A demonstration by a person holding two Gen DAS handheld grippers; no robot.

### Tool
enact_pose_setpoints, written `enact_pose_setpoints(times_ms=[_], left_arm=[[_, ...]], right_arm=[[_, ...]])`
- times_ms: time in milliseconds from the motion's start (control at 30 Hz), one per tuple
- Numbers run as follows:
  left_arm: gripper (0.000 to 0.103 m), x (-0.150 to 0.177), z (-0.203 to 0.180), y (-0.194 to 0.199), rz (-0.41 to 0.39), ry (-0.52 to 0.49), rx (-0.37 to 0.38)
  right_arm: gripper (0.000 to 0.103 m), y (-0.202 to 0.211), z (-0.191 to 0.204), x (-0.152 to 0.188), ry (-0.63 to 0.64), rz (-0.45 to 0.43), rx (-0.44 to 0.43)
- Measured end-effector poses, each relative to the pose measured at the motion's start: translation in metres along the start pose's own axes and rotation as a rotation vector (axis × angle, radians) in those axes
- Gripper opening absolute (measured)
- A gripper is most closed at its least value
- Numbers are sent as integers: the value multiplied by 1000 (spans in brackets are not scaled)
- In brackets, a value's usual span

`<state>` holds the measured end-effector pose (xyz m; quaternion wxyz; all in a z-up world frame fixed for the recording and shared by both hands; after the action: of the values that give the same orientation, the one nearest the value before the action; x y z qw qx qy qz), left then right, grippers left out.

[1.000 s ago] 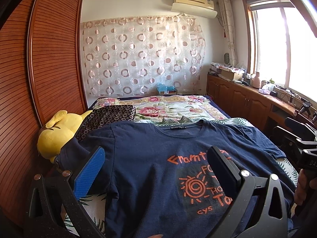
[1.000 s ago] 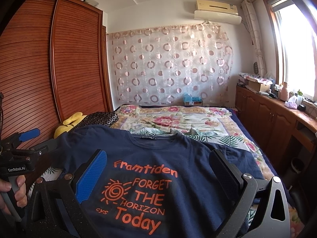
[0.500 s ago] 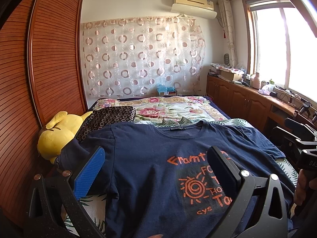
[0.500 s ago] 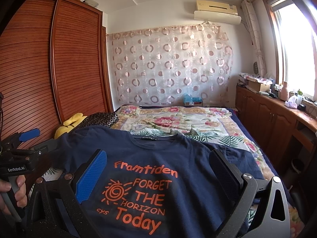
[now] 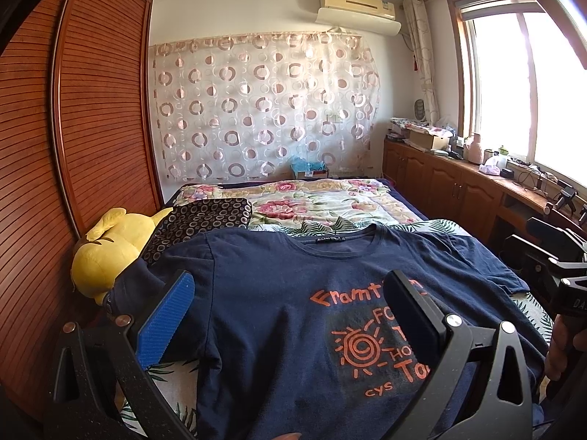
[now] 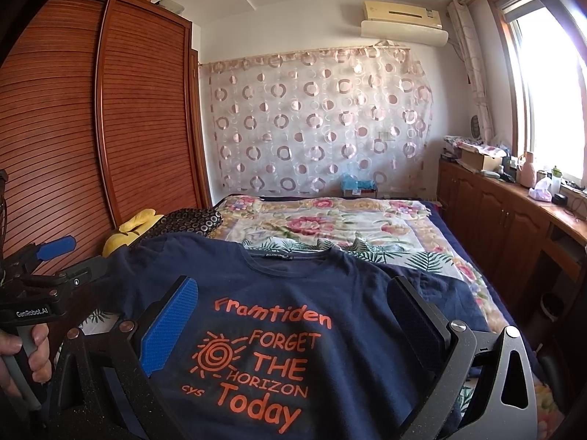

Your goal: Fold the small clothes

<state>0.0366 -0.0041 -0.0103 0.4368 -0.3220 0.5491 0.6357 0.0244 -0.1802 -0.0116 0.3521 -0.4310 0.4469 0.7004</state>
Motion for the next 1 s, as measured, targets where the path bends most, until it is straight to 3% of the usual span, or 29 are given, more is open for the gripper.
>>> enact_pose_setpoints(times_ms=[367, 600, 1000], left_arm=[[103, -6, -2, 4, 6, 2, 3], [103, -2, 16, 0, 39, 23, 4], [103, 37, 63, -26, 114, 55, 15]], right_arm=[[103, -2, -1, 2, -2, 9, -8], [103, -17, -1, 7, 1, 47, -29], [103, -37, 2, 1, 28, 106, -61]])
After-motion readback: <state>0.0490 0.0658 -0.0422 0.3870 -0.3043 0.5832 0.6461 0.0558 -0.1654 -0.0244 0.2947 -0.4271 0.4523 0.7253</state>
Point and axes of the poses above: each gripper's, at about its wrist camera, not at the fingertips, and y roughly against the way its jaws point, z to its left, x to its underside, the point moved 5 cm from there along -y, roughly the way its jaws point, and after that the axes turned 12 degrees about -y, right-handed, at the moved point
